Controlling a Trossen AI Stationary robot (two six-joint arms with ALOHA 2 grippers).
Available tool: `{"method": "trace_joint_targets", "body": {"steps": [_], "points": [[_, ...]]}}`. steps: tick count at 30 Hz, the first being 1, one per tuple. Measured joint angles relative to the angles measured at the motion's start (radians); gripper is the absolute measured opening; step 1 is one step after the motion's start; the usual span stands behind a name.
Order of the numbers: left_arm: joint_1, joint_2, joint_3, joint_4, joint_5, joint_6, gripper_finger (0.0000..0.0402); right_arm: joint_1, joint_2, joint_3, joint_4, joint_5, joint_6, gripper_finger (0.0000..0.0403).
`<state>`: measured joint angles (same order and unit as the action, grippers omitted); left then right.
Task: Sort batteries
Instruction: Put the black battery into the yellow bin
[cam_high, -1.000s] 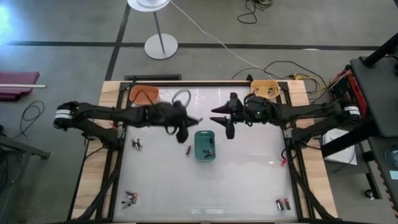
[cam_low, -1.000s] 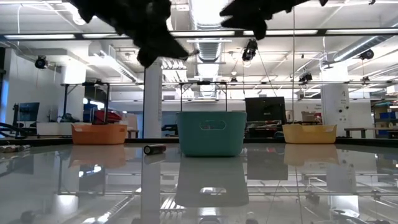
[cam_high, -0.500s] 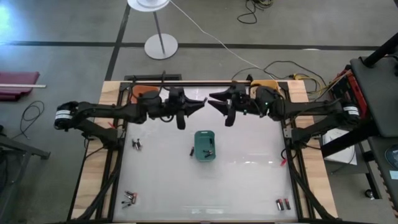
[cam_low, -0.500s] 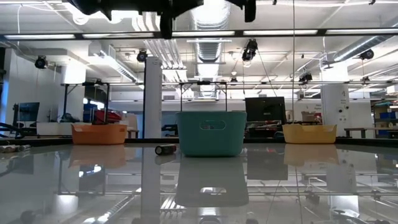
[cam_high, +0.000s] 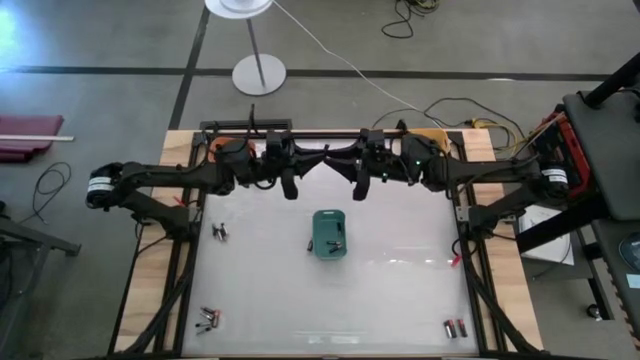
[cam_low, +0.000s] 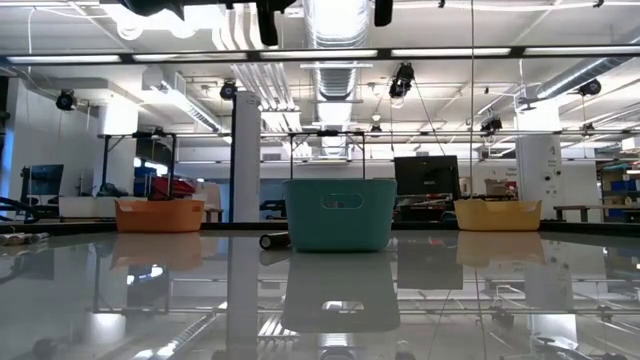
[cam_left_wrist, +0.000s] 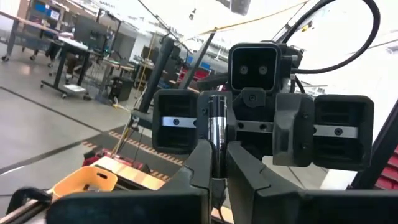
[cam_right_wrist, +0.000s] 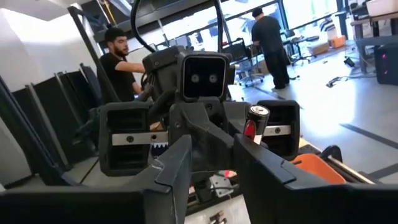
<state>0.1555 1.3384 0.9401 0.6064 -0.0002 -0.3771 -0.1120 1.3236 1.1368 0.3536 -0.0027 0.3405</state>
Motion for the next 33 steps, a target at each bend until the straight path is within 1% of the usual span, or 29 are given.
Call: {"method": "trace_joint_targets", "body": {"steps": [8,12,15,17,19,21,23,25,30,33], "points": [[-0.002,-0.006,0.0,0.001,0.01,-0.002,0.0006,-0.002,0.003,0.021,-0.034,0.027,0.003,0.0066],[-0.003,-0.024,-0.001,-0.007,0.019,0.009,0.0006,-0.001,-0.015,0.021,-0.064,0.027,0.0,0.006],[-0.004,-0.05,-0.001,0.004,0.032,0.019,0.0006,-0.002,-0.026,0.019,-0.08,0.049,-0.008,0.0073],[-0.005,-0.064,-0.001,0.012,0.05,0.028,0.0006,-0.003,-0.03,0.019,-0.083,0.08,-0.007,0.0087],[-0.005,-0.07,-0.001,0.002,0.055,0.034,0.0006,-0.003,-0.032,0.019,-0.077,0.083,0.001,0.0104],[-0.005,-0.073,-0.001,-0.003,0.054,0.044,0.0006,0.0,-0.033,0.019,-0.058,0.068,0.007,0.0119],[-0.004,-0.075,-0.001,0.001,0.052,0.05,0.0006,0.006,-0.029,0.019,-0.008,0.018,0.004,0.0133],[-0.005,-0.068,-0.001,0.006,0.052,0.051,0.0006,0.015,-0.028,0.019,0.029,0.002,0.0,0.0143],[-0.005,-0.047,-0.002,0.058,0.059,0.042,0.0006,0.018,-0.029,0.019,0.017,0.055,0.009,0.0155],[-0.005,-0.045,-0.002,0.062,0.059,0.035,0.0006,0.016,-0.02,0.019,0.026,0.059,0.01,0.0157]]}}
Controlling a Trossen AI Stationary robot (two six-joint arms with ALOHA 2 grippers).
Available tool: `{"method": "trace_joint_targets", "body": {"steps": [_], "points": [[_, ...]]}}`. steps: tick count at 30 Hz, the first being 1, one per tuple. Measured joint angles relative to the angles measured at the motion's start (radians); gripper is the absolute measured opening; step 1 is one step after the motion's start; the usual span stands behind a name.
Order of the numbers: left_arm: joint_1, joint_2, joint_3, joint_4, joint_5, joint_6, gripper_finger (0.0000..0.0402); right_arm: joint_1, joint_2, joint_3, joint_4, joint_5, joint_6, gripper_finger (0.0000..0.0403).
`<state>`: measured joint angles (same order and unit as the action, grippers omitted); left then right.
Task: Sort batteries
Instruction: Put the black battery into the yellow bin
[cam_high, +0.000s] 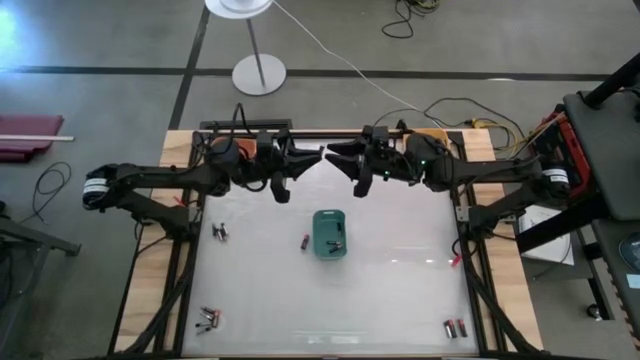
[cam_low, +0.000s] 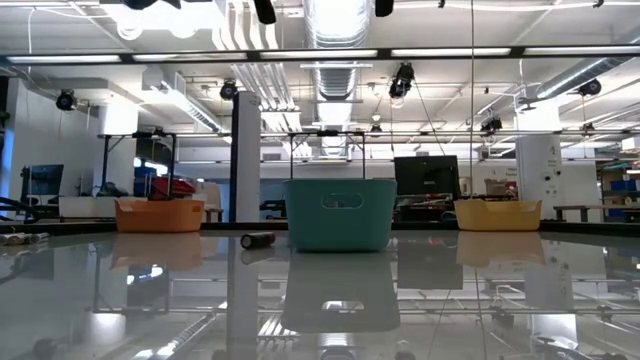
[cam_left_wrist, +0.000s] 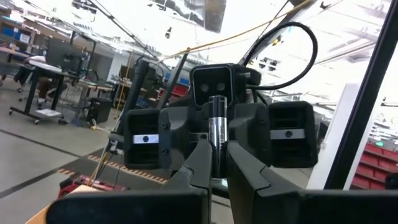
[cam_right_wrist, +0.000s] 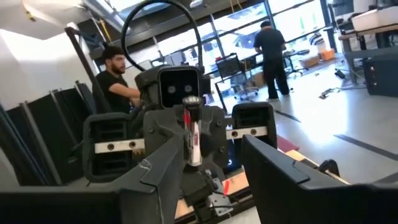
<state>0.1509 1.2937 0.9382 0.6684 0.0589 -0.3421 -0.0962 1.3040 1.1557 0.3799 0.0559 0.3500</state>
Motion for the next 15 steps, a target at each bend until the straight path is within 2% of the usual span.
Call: {"method": "trace_joint_targets", "body": {"steps": [8,15], "points": [[0.0,0.0,0.0,-0.017,-0.001,0.012,0.0006,-0.009,0.027,0.0,0.065,-0.003,0.007,0.0148],[0.0,0.001,0.0,-0.043,-0.006,0.015,0.0006,-0.02,0.055,0.0,0.105,-0.012,0.023,0.0119]]}}
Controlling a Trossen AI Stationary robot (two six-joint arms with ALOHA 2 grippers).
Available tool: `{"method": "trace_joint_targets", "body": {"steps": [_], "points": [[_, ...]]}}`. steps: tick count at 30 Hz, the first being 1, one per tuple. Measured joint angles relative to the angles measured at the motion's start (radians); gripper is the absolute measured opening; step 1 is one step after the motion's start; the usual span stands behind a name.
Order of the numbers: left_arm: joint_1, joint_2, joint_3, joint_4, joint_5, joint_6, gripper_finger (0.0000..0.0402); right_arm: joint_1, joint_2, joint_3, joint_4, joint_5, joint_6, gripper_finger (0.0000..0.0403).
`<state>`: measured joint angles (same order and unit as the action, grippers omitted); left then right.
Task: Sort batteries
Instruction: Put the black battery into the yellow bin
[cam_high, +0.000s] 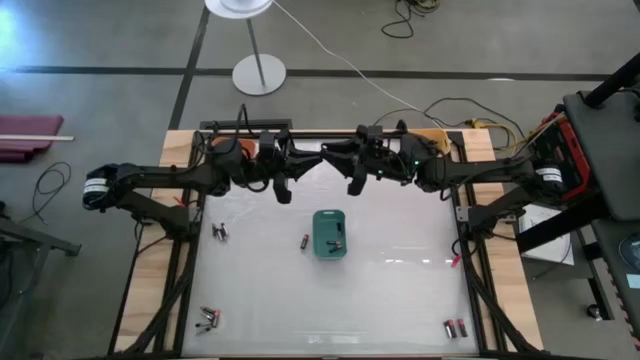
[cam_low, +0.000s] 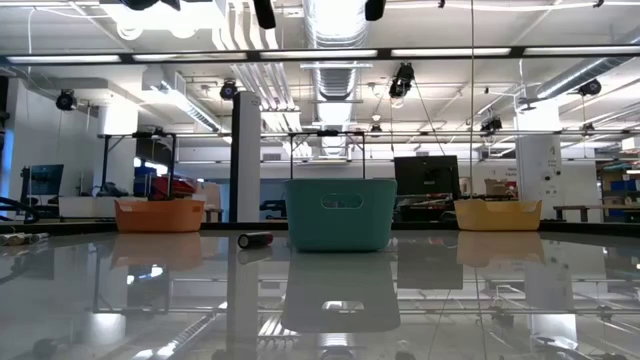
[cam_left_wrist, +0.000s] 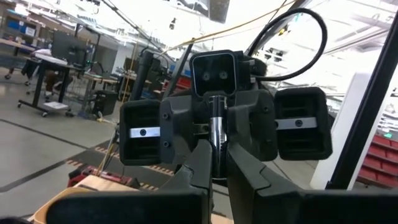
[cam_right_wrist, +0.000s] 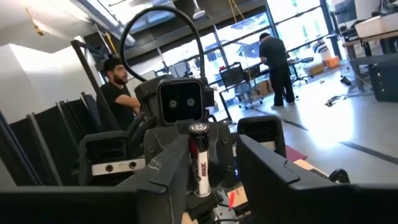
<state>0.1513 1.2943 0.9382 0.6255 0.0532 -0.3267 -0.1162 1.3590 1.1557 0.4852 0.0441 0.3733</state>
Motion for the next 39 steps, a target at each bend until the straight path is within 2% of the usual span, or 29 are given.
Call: {"method": "trace_joint_targets", "body": {"steps": [6,12,18,21,26,29,31,35,39], "points": [[0.0,0.0,0.0,-0.007,-0.002,0.0,0.0006,0.0,0.006,0.019,-0.004,-0.002,0.006,0.0083],[0.0,0.0,-0.001,-0.012,-0.02,0.01,0.0014,0.0,0.005,0.036,-0.054,-0.008,0.007,0.0024],[0.001,-0.01,-0.001,-0.115,-0.019,0.004,0.008,0.0,0.005,0.05,-0.128,-0.009,0.023,0.0022],[0.003,-0.038,-0.001,-0.189,-0.019,0.007,0.0122,-0.003,-0.018,0.06,-0.21,0.032,0.02,0.0021],[0.012,-0.126,-0.001,-0.364,-0.027,0.073,0.0177,-0.005,-0.078,0.075,-0.513,0.164,0.031,0.0021],[0.014,-0.187,-0.016,-0.467,-0.082,0.085,0.0196,-0.022,-0.113,0.091,-0.767,0.22,0.114,0.002],[0.014,-0.22,-0.028,-0.517,-0.119,0.087,0.0203,-0.049,-0.131,0.11,-0.953,0.241,0.177,0.002],[0.008,-0.251,-0.04,-0.538,-0.128,0.082,0.0205,-0.137,-0.142,0.131,-1.316,0.299,0.284,0.002],[-0.006,-0.255,-0.045,-0.54,-0.128,0.066,0.0205,-0.249,-0.14,0.125,-1.491,0.326,0.326,0.002]]}}
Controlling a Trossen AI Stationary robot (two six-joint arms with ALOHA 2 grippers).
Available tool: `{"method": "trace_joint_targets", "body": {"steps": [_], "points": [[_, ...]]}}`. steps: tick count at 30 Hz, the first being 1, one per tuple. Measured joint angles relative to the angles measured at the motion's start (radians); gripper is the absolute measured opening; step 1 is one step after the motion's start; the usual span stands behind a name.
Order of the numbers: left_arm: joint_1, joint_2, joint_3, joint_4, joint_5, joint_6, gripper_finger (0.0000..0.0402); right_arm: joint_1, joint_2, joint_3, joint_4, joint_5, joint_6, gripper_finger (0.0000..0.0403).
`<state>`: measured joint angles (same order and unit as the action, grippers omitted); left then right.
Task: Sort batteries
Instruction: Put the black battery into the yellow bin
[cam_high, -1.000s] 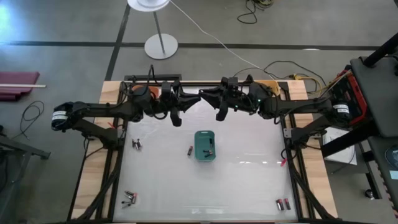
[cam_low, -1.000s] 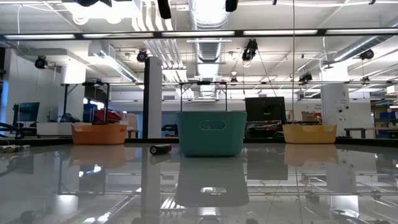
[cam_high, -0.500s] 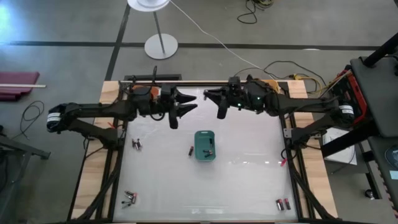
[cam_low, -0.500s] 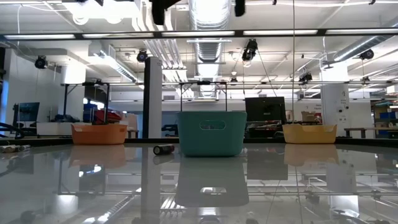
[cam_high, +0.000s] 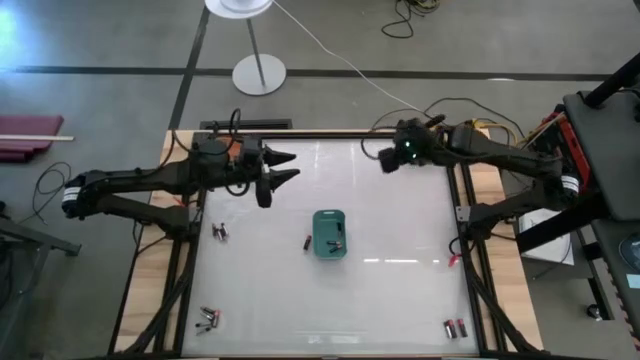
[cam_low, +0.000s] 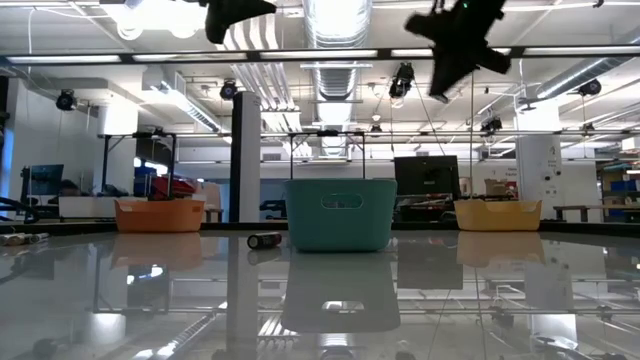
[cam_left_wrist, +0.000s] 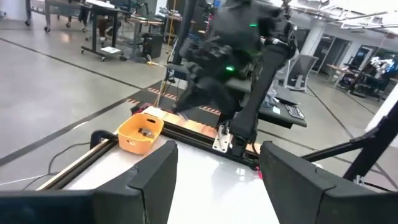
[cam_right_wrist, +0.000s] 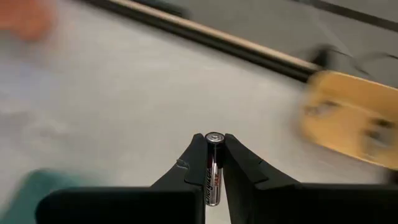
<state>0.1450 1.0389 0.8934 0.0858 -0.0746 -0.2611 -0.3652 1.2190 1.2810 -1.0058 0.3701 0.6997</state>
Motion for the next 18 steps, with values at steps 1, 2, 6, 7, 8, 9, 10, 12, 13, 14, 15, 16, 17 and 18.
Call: {"method": "trace_joint_targets", "body": {"steps": [1,2,6,7,8,9,10,12,13,14,15,16,17,18], "points": [[-0.004,0.0,-0.002,-0.002,0.0,-0.004,0.0205,-0.028,0.001,-0.006,-0.016,0.013,0.005,0.002],[-0.008,0.0,-0.006,-0.011,0.0,-0.008,0.0205,-0.056,0.004,-0.011,-0.03,0.024,0.011,0.002],[-0.014,0.001,-0.039,-0.02,-0.003,-0.022,0.0206,-0.169,0.006,-0.047,-0.043,0.024,0.01,0.0021],[-0.014,0.001,-0.049,-0.021,-0.003,-0.033,0.0206,-0.197,0.006,-0.06,-0.048,0.025,0.002,0.0021],[-0.014,0.001,-0.058,-0.023,-0.003,-0.042,0.0206,-0.225,0.007,-0.074,-0.056,0.027,-0.008,0.0021],[-0.014,0.001,-0.067,-0.023,-0.004,-0.048,0.0206,-0.25,0.008,-0.092,-0.058,0.03,-0.012,0.0021],[-0.014,0.002,-0.073,-0.023,-0.006,-0.054,0.0206,-0.272,0.008,-0.11,-0.056,0.038,-0.015,0.0021],[-0.014,0.002,-0.083,-0.022,-0.009,-0.073,0.0206,-0.31,0.008,-0.151,-0.045,0.052,-0.016,0.0021],[-0.014,0.003,-0.087,-0.022,-0.014,-0.083,0.0206,-0.327,0.008,-0.175,-0.032,0.052,-0.016,0.0021],[-0.014,0.003,-0.09,-0.023,-0.017,-0.092,0.0206,-0.338,0.008,-0.198,-0.014,0.051,-0.016,0.0021],[-0.014,0.003,-0.092,-0.025,-0.018,-0.096,0.0206,-0.347,0.008,-0.219,0.011,0.049,-0.017,0.0021],[-0.013,0.003,-0.093,-0.031,-0.019,-0.097,0.0206,-0.355,0.011,-0.236,0.035,0.048,-0.017,0.0021],[-0.013,0.003,-0.093,-0.042,-0.019,-0.097,0.0206,-0.361,0.016,-0.249,0.056,0.044,-0.017,0.0021],[-0.012,0.003,-0.097,-0.053,-0.02,-0.097,0.0206,-0.368,0.027,-0.257,0.07,0.043,-0.017,0.0021]]}}
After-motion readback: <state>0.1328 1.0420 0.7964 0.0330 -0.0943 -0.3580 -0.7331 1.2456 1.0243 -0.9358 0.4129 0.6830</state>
